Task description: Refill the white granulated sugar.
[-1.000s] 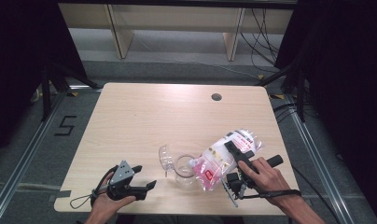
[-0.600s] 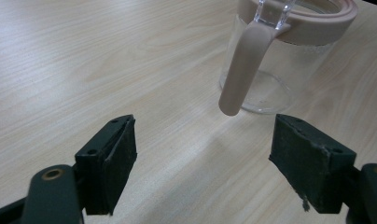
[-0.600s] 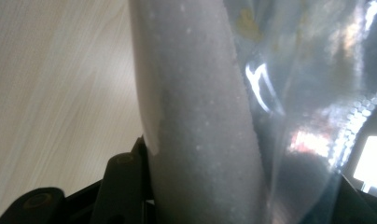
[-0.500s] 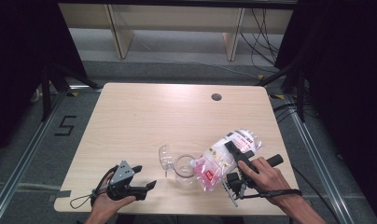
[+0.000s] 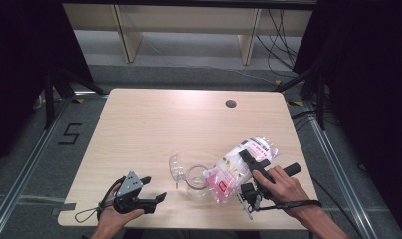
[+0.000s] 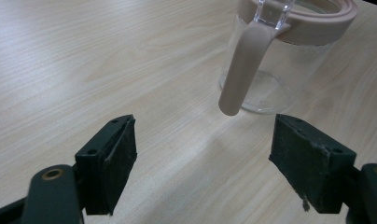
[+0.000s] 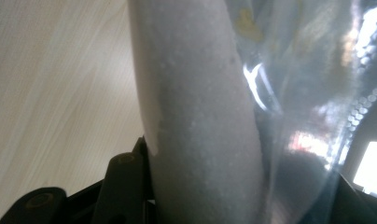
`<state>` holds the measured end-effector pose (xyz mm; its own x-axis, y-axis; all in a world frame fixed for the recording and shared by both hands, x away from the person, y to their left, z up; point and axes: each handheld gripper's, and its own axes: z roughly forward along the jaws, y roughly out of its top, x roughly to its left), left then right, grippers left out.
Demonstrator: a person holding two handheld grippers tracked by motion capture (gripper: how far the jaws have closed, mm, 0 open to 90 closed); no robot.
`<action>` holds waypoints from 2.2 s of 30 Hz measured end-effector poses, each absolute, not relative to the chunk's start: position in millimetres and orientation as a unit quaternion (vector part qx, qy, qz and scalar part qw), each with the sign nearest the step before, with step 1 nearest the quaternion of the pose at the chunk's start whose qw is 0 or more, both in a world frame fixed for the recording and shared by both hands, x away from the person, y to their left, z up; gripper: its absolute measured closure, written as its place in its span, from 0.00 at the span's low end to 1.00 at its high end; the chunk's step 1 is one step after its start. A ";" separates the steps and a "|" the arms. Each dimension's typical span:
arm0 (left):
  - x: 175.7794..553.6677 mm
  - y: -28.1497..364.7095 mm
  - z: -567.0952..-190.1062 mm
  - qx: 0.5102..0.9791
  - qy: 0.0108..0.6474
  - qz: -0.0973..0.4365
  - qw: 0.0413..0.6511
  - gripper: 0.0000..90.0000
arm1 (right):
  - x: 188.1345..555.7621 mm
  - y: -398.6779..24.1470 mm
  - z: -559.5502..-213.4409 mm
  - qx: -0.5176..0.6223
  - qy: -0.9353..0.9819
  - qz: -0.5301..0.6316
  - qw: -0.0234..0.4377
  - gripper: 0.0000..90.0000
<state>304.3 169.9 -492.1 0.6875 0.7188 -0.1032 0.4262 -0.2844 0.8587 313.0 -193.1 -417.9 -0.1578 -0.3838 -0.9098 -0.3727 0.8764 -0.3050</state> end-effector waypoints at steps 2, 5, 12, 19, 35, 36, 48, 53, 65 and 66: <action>304.6 170.1 -492.1 0.787 0.362 0.155 0.474 0.25 | 313.1 -192.9 -417.6 -0.250 0.762 -0.007 0.597 0.62; 304.4 170.1 -492.0 0.786 0.364 0.155 0.475 0.25 | 312.8 -193.9 -418.2 -0.240 0.768 -0.003 0.594 0.62; 303.7 169.8 -491.8 0.784 0.369 0.155 0.474 0.25 | 313.3 -192.6 -416.7 -0.251 0.764 -0.010 0.594 0.62; 304.0 170.3 -491.5 0.785 0.366 0.157 0.474 0.25 | 312.3 -193.1 -417.8 -0.238 0.769 -0.008 0.594 0.63; 304.4 170.9 -491.2 0.787 0.363 0.158 0.473 0.25 | 311.1 -193.0 -416.1 -0.243 0.770 -0.015 0.590 0.63; 304.4 170.9 -491.2 0.787 0.362 0.159 0.473 0.25 | 310.9 -193.2 -417.0 -0.236 0.773 -0.013 0.588 0.63; 304.5 171.0 -491.2 0.788 0.362 0.159 0.472 0.25 | 311.4 -192.3 -414.6 -0.245 0.766 -0.011 0.595 0.63; 304.5 171.0 -491.2 0.787 0.363 0.159 0.472 0.25 | 311.5 -192.3 -415.0 -0.247 0.766 -0.013 0.594 0.63; 304.5 171.0 -491.2 0.788 0.363 0.159 0.472 0.25 | 311.5 -192.6 -415.7 -0.246 0.768 -0.014 0.591 0.64; 304.2 170.8 -491.2 0.786 0.365 0.158 0.473 0.25 | 311.3 -192.6 -415.5 -0.246 0.768 -0.015 0.591 0.64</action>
